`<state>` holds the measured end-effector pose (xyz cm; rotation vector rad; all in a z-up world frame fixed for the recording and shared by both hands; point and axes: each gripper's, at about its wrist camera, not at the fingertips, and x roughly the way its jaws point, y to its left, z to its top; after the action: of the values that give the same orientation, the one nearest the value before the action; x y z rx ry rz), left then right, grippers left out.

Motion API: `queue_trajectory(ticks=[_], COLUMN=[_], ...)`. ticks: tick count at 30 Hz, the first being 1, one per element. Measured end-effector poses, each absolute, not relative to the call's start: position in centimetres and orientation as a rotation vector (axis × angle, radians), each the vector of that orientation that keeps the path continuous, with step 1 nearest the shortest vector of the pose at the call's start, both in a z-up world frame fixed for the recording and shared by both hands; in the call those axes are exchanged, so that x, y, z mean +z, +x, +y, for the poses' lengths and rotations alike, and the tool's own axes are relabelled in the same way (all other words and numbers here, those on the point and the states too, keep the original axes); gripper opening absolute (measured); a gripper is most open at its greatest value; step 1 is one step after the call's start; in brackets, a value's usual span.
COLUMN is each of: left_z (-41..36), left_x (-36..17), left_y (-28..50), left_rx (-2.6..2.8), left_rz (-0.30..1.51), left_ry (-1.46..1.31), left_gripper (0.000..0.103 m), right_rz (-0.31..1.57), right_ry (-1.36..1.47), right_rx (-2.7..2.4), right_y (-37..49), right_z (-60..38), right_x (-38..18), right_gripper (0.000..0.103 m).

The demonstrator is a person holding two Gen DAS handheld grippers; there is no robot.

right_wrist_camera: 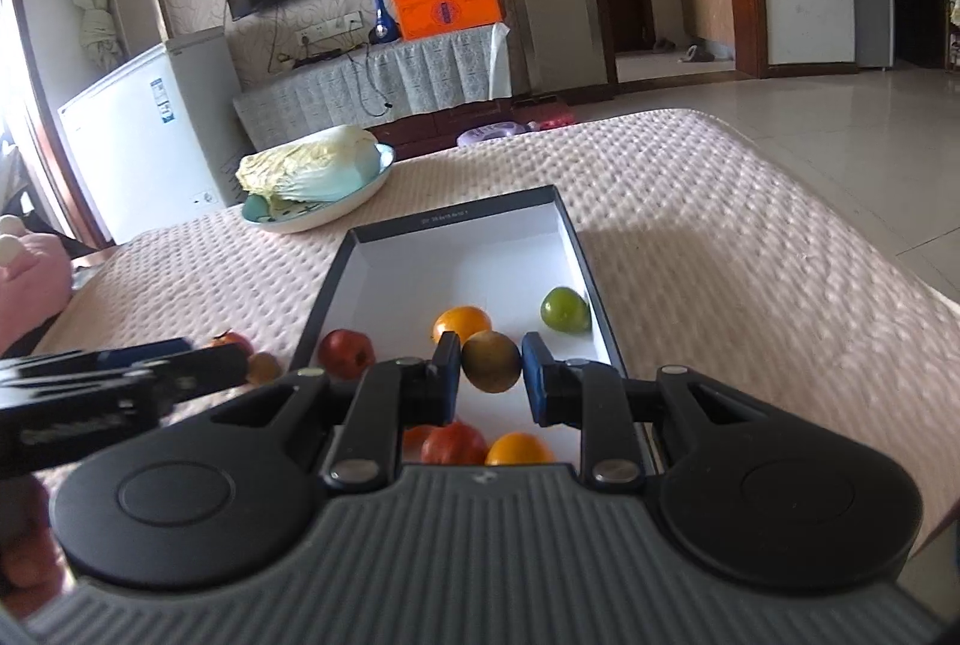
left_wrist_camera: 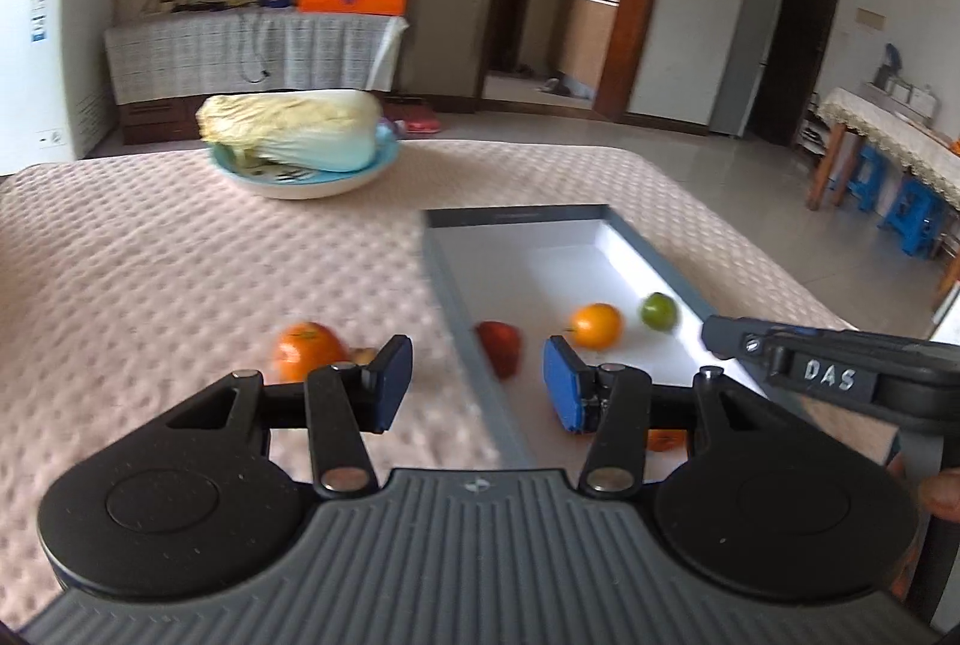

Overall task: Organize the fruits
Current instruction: 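Open the right tool to drop the kiwi into the gray box, then grasp the second kiwi with the right tool while the left tool approaches the tangerine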

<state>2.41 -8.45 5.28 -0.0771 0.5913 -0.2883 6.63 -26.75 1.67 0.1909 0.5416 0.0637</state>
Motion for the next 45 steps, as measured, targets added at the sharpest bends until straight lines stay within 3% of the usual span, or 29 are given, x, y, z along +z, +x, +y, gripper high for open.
queue_trajectory(ticks=[2,19,24,45], left_z=[-7.3,0.3,1.1,6.7], left_x=[5.3,6.1,6.0,5.6], left_y=[2.5,2.7,2.5,1.1], left_rx=[-0.270,-0.071,-0.056,-0.092], left_rz=[0.594,0.576,0.582,0.592], left_ry=[-0.086,-0.159,-0.127,-0.150], left_gripper=[0.055,0.055,0.055,0.055], right_rz=[0.525,0.352,0.403,0.632], right_ry=[0.190,0.133,0.006,-0.076], right_rx=[0.051,0.220,0.301,-0.022], right_y=[6.8,3.1,3.4,11.9], right_z=[-26.5,-19.7,-14.5,-7.6], right_x=[1.8,3.8,2.5,-2.8], right_gripper=[0.040,0.039,0.034,0.033])
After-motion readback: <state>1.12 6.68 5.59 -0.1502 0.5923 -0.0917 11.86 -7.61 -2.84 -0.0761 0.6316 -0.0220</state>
